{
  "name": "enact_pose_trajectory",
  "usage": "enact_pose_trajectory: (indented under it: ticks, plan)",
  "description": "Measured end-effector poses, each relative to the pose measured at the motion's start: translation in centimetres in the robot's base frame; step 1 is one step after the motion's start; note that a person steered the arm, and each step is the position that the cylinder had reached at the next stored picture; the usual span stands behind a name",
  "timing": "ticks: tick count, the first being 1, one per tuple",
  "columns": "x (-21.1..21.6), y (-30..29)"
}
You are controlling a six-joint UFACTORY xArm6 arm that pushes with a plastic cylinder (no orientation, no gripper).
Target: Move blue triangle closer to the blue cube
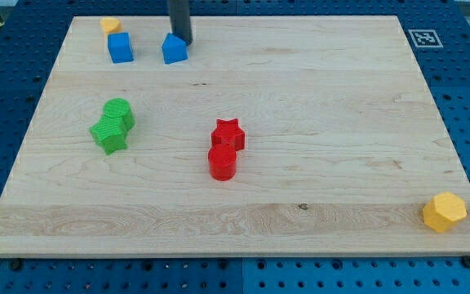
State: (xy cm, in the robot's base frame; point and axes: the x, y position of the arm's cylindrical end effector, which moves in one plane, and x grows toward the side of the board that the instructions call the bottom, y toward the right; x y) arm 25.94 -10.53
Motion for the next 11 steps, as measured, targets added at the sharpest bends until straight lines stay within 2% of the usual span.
enact_pose_trajectory:
  ticks: [1,2,3,4,5,8,10,11]
  plan:
    - [-1.2,-0.5]
    - [-4.2,0.4]
    - [-3.0,5.5]
    - [0.9,8.0]
    - [3.5,7.6]
    - [3.8,-3.2]
    - [3.4,-3.1]
    - [1.6,-0.2]
